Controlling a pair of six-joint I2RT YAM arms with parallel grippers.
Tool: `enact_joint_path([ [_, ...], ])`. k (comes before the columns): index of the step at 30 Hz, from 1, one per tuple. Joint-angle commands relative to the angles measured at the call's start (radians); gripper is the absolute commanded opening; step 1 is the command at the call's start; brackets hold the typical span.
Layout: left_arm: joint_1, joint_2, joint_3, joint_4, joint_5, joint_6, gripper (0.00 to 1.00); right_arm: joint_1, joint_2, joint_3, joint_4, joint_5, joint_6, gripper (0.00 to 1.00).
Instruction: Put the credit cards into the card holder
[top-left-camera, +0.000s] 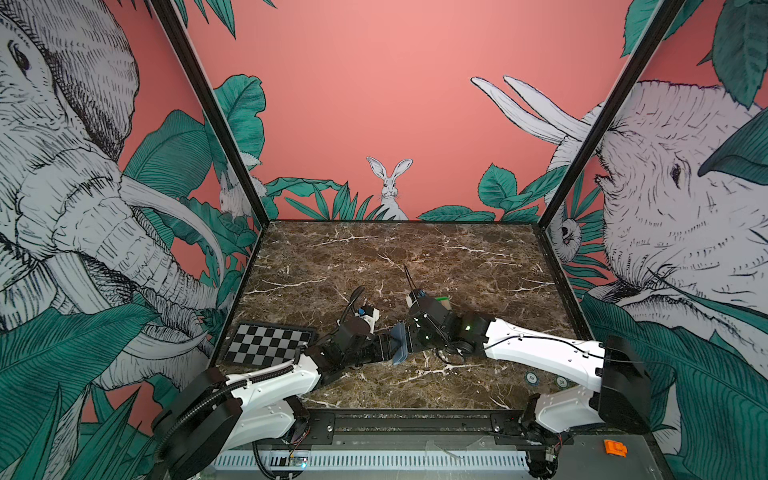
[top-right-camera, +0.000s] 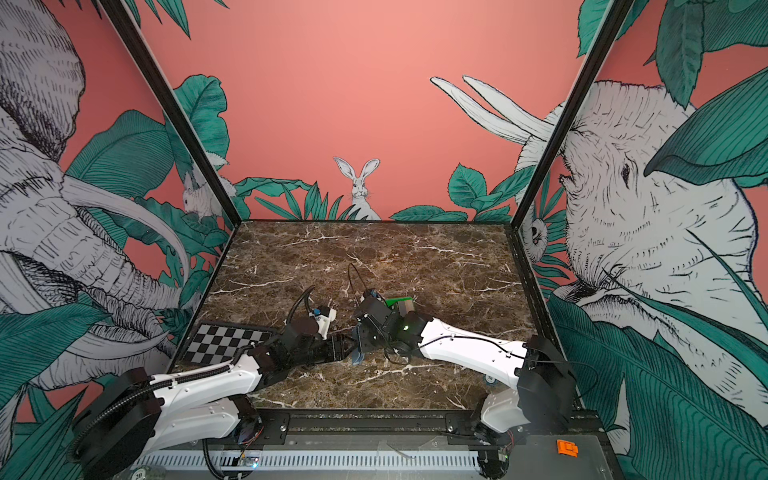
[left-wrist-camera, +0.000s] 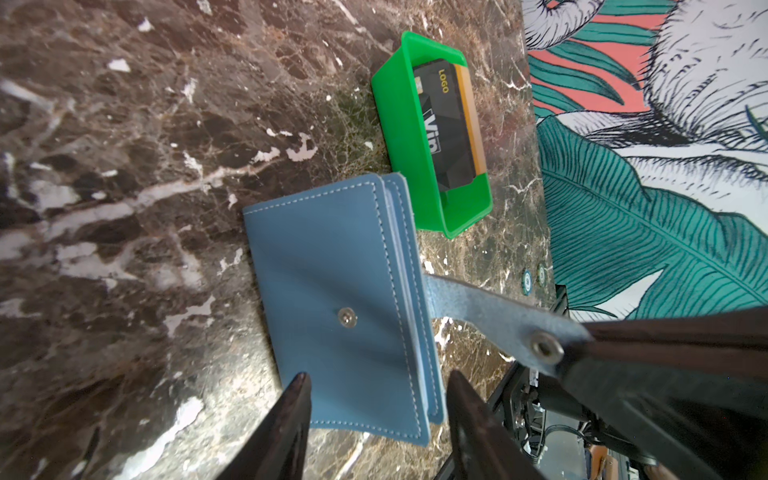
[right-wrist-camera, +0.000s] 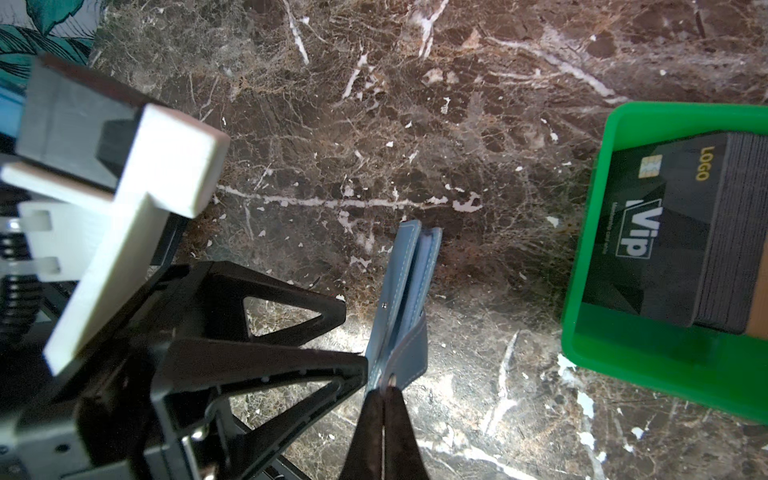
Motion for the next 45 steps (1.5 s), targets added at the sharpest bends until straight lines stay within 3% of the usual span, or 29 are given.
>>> enact_joint_path([
  [1,-0.001,0.016,0.030,0.026,0.013,-0.002,0.55,0.004,-0.039,-0.014,0.024,0.002,-0.013,0.00],
  [8,-0.002,0.044,0.052,0.010,0.017,0.013,0.55,0.004,-0.050,-0.019,0.028,0.010,-0.021,0.00],
  [13,-0.003,0.043,0.041,-0.022,-0.001,0.005,0.43,0.004,-0.042,-0.022,0.015,0.020,-0.020,0.00],
  [33,-0.001,0.015,0.025,-0.071,-0.045,0.016,0.17,0.004,-0.011,-0.064,-0.013,0.069,-0.008,0.03],
  [45,0.008,-0.040,0.023,-0.189,-0.082,0.029,0.10,0.004,-0.046,-0.070,-0.018,0.062,-0.011,0.19],
])
